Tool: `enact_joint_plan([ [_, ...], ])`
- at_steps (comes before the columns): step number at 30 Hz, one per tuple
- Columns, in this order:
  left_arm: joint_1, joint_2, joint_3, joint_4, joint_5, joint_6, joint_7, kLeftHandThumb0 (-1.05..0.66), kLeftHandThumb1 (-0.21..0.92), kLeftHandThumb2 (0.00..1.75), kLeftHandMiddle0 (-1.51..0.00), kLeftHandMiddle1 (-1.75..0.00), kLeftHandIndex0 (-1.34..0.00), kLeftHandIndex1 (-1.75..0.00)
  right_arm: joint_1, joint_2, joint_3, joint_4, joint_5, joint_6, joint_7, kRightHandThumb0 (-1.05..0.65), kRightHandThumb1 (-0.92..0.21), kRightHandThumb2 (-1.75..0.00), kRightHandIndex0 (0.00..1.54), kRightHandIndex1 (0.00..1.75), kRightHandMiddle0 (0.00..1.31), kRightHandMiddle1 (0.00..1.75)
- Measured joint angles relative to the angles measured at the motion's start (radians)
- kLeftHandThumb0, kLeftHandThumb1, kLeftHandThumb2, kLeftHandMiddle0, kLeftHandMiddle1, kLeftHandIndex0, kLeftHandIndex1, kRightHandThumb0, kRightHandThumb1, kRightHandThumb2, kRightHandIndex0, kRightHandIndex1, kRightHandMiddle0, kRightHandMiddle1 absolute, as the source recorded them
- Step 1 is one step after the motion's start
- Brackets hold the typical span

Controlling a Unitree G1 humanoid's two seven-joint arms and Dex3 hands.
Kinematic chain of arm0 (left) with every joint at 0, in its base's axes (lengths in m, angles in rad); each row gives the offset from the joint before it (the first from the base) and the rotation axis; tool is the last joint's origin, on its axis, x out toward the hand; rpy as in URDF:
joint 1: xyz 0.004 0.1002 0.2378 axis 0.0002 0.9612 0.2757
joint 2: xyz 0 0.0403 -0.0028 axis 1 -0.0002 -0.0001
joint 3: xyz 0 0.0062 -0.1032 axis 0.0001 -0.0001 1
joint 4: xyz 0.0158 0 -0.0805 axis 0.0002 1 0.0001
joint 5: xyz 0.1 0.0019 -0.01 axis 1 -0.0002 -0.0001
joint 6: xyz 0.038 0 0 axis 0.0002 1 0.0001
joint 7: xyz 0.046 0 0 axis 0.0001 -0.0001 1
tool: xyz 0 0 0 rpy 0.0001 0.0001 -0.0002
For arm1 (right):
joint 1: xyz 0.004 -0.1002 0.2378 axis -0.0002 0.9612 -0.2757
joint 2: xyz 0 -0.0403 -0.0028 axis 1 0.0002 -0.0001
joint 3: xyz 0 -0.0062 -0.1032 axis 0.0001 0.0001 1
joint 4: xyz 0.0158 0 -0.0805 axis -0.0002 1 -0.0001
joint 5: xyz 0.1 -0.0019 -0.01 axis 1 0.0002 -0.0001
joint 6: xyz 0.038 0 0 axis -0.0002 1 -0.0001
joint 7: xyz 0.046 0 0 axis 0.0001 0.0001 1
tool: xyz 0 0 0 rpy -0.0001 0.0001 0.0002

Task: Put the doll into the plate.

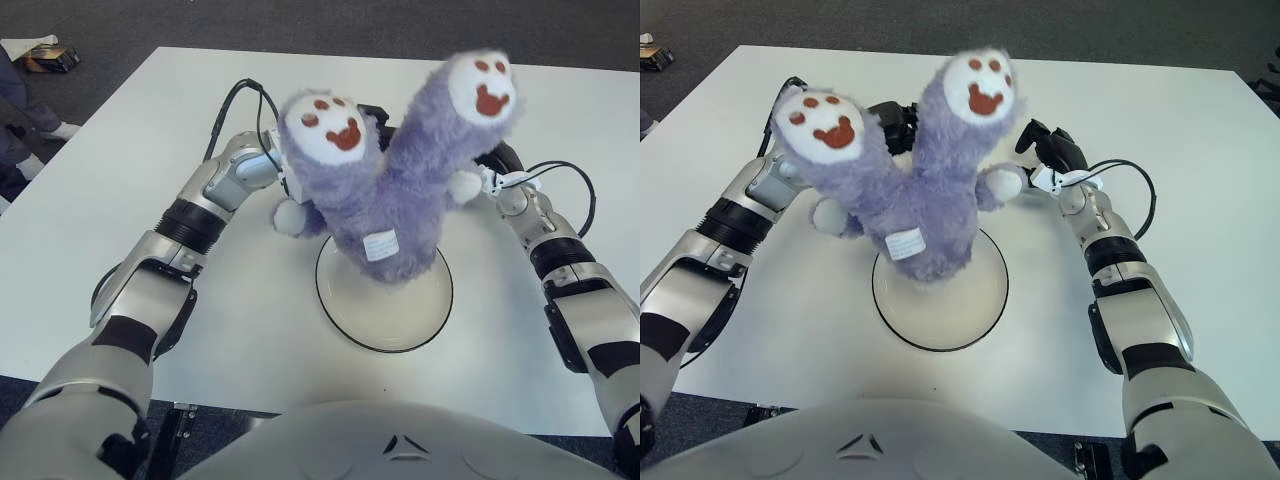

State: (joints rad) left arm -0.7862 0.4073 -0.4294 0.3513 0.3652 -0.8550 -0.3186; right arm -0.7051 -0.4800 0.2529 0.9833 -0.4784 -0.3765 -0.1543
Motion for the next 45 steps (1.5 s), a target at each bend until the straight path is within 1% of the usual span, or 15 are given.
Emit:
enact_joint_plan([
  [5, 0.023, -0.011, -0.001, 0.006, 0.033, -0.025, 0.000, 0.54, 0.14, 1.53, -0.75, -1.75, -0.97, -1.75, -0.001, 0.000, 0.002, 0.009, -0.001, -0.005, -0.005, -0.36, -0.92, -0.52, 0.37, 1.75, 0.19, 1.75],
  [12, 0.051, -0.020, -0.001, 0.006, 0.055, -0.048, 0.000, 0.53, 0.15, 1.51, -0.74, -1.75, -0.94, -1.75, -0.007, 0.000, 0.010, 0.014, -0.003, -0.009, -0.006, -0.35, -0.92, -0.52, 0.34, 1.68, 0.19, 1.75],
  [21, 0.083, -0.029, -0.001, -0.010, 0.060, -0.010, -0.015, 0.53, 0.16, 1.51, -0.74, -1.75, -0.91, -1.75, -0.009, -0.009, 0.032, 0.005, -0.023, -0.012, -0.006, -0.35, -0.92, -0.52, 0.32, 1.66, 0.19, 1.75],
  [27, 0.086, -0.039, -0.003, -0.015, 0.068, 0.002, -0.025, 0.53, 0.16, 1.51, -0.74, -1.75, -0.88, -1.75, -0.010, -0.015, 0.044, 0.004, -0.024, -0.015, -0.006, -0.35, -0.92, -0.52, 0.33, 1.64, 0.19, 1.75],
  [28, 0.086, -0.039, -0.004, -0.016, 0.068, 0.003, -0.028, 0.18, 0.33, 1.34, -0.89, -1.75, -0.88, -1.75, -0.011, -0.016, 0.046, 0.003, -0.024, -0.015, -0.006, -0.35, -0.92, -0.52, 0.33, 1.63, 0.19, 1.75],
  [29, 0.086, -0.040, -0.005, -0.016, 0.067, 0.005, -0.033, -0.05, 0.47, 1.19, -1.00, -1.75, -0.88, -1.75, -0.011, -0.017, 0.049, 0.003, -0.024, -0.016, -0.006, -0.35, -0.92, -0.52, 0.33, 1.62, 0.19, 1.75],
  [30, 0.086, -0.040, -0.006, -0.017, 0.066, 0.007, -0.038, -0.15, 0.53, 1.12, -1.03, -1.75, -0.87, -1.75, -0.011, -0.018, 0.051, 0.003, -0.024, -0.016, -0.006, -0.35, -0.92, -0.52, 0.33, 1.62, 0.19, 1.75],
  [32, 0.086, -0.041, -0.007, -0.018, 0.062, 0.014, -0.053, -0.42, 0.74, 0.89, -1.08, -1.75, -0.84, -1.75, -0.012, -0.019, 0.053, 0.002, -0.025, -0.016, -0.006, -0.35, -0.92, -0.52, 0.33, 1.61, 0.19, 1.75],
  [33, 0.086, -0.042, -0.008, -0.018, 0.060, 0.019, -0.058, -0.46, 0.78, 0.85, -1.09, -1.75, -0.84, -1.75, -0.012, -0.020, 0.054, 0.002, -0.025, -0.016, -0.006, -0.35, -0.92, -0.52, 0.33, 1.61, 0.19, 1.75],
  [34, 0.086, -0.044, -0.008, -0.016, 0.059, 0.022, -0.063, -0.57, 0.83, 0.83, -1.08, -1.75, -0.82, -1.75, -0.012, -0.020, 0.055, 0.001, -0.025, -0.016, -0.006, -0.35, -0.92, -0.52, 0.33, 1.61, 0.19, 1.75],
  [36, 0.084, -0.049, -0.009, -0.003, 0.059, 0.020, -0.063, -0.68, 0.88, 0.81, -1.08, -1.75, -0.80, -1.75, -0.012, -0.021, 0.056, 0.001, -0.025, -0.015, -0.006, -0.35, -0.92, -0.52, 0.34, 1.60, 0.19, 1.75],
  [37, 0.083, -0.052, -0.009, 0.006, 0.061, 0.019, -0.062, -0.70, 0.89, 0.81, -1.08, -1.75, -0.80, -1.75, -0.012, -0.021, 0.057, 0.001, -0.025, -0.015, -0.006, -0.35, -0.92, -0.52, 0.34, 1.60, 0.19, 1.75],
  [42, 0.072, -0.063, -0.011, 0.059, 0.082, -0.009, -0.040, -0.88, 0.92, 0.92, -1.02, -1.75, -0.71, -1.75, -0.012, -0.021, 0.059, -0.002, -0.025, -0.013, -0.003, -0.35, -0.92, -0.52, 0.35, 1.55, 0.19, 1.75],
  [43, 0.069, -0.063, -0.011, 0.065, 0.085, -0.015, -0.038, -0.91, 0.92, 0.96, -0.97, -1.75, -0.59, -1.75, -0.012, -0.021, 0.059, -0.002, -0.025, -0.013, -0.003, -0.35, -0.92, -0.52, 0.35, 1.53, 0.19, 1.75],
  [45, 0.066, -0.062, -0.012, 0.068, 0.095, -0.025, -0.033, -0.94, 0.92, 1.01, -0.88, -1.75, -0.45, -1.75, -0.012, -0.021, 0.060, -0.005, -0.025, -0.012, -0.002, -0.35, -0.92, -0.52, 0.36, 1.52, 0.19, 1.75],
])
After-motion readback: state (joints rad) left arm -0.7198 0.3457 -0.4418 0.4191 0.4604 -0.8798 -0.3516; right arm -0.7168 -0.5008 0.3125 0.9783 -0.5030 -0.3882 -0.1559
